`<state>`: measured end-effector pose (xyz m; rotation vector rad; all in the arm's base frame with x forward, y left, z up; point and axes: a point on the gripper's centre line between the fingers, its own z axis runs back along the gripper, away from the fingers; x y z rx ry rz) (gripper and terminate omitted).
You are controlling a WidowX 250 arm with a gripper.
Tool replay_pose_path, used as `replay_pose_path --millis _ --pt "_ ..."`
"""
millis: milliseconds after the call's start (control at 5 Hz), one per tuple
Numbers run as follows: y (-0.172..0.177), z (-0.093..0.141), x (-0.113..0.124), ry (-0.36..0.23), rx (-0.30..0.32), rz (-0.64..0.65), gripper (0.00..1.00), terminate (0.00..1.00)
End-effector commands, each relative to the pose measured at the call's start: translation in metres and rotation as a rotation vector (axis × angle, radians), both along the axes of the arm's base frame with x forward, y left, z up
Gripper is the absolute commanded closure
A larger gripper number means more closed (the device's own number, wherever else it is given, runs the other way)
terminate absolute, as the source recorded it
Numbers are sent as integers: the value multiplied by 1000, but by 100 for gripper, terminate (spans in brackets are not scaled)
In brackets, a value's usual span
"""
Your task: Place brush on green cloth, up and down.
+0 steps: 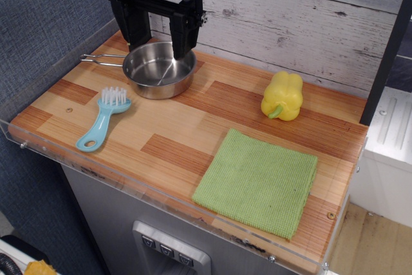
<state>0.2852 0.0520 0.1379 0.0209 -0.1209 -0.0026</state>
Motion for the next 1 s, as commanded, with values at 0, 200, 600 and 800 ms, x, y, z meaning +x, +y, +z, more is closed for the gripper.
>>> replay_pose_path --millis 0,200,600,800 --pt "0 0 0 0 0 0 0 0" --pt "15 -7 -18 -48 -5 -31 0 0" --pt "66 -35 -52 -60 7 -20 0 0" --pt "88 -62 -60 -24 18 23 0 0"
